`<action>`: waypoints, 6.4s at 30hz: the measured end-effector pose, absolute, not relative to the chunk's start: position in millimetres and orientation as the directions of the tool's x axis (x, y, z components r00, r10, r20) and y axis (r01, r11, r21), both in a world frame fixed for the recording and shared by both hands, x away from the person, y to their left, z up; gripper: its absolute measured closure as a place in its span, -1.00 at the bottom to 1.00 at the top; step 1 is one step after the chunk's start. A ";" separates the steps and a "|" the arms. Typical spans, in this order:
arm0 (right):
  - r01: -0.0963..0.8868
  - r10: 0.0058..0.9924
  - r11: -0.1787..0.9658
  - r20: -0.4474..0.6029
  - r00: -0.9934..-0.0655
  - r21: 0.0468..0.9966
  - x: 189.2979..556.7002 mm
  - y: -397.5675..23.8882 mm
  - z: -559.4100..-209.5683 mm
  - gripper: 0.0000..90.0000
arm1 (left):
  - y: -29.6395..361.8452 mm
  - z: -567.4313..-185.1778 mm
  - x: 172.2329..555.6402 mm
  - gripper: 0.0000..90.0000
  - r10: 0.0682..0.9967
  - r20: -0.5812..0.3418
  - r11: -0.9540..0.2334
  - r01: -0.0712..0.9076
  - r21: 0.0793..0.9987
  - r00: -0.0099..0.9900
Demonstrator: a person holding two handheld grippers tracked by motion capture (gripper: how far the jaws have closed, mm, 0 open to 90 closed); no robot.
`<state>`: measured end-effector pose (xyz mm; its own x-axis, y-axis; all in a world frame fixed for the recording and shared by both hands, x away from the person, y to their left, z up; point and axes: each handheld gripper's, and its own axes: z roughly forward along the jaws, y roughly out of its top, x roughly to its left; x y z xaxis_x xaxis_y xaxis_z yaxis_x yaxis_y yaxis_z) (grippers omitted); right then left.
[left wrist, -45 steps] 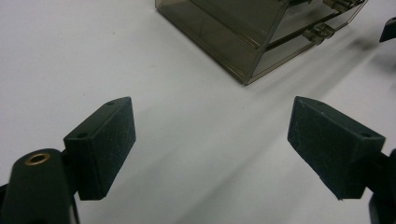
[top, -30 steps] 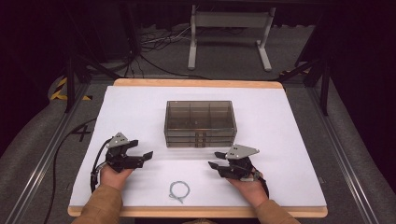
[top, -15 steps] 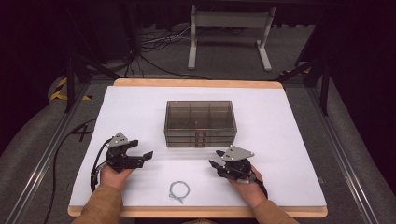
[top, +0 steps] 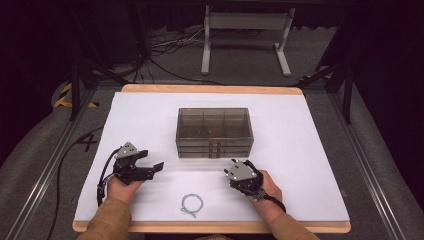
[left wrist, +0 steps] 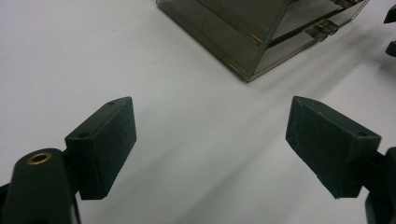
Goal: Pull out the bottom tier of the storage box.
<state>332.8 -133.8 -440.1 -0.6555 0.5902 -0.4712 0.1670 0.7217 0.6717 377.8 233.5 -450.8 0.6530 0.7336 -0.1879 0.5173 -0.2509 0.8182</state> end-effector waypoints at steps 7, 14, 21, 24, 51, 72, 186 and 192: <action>0.115 0.551 0.771 -0.567 -0.612 0.626 330.2 -128.3 -443.2 0.29 | 233.0 -451.1 378.0 -0.60 0.734 -0.186 -0.253 0.517 0.818 0.654; 0.063 0.495 0.822 -0.655 -0.572 0.566 325.0 -120.1 -449.8 0.29 | 232.9 -451.0 378.1 -0.60 0.732 -0.186 -0.256 0.518 0.816 0.655; 0.058 0.461 0.856 -0.707 -0.536 0.514 324.3 -112.6 -450.7 0.31 | 232.3 -451.2 378.0 -0.59 0.735 -0.185 -0.255 0.519 0.816 0.653; 0.054 0.443 0.870 -0.728 -0.524 0.491 323.9 -110.3 -451.0 0.32 | 232.3 -451.3 378.2 -0.58 0.735 -0.185 -0.255 0.519 0.816 0.652; 0.030 0.336 0.930 -0.817 -0.468 0.365 323.7 -90.4 -456.0 0.43 | 232.9 -451.0 378.9 -0.58 0.736 -0.188 -0.252 0.521 0.815 0.651; -0.017 0.263 0.954 -0.863 -0.431 0.300 326.2 -69.9 -460.0 0.49 | 239.1 -451.2 371.6 -0.58 0.748 -0.208 -0.227 0.538 0.812 0.630; 0.008 0.083 0.996 -0.936 -0.343 0.086 326.3 -32.6 -483.1 0.77 | 233.0 -452.4 376.0 -0.49 0.768 -0.182 -0.257 0.556 0.791 0.614; -0.025 0.077 0.995 -0.935 -0.345 0.091 318.0 -28.7 -478.5 1.00 | 233.0 -452.4 376.0 -0.49 0.769 -0.180 -0.258 0.555 0.791 0.614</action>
<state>318.0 -28.7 -478.5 -0.3452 0.0771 -0.9353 -0.0254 0.9955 0.0915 376.0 233.0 -452.4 0.6137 0.7688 -0.1801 0.5551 -0.2579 0.7908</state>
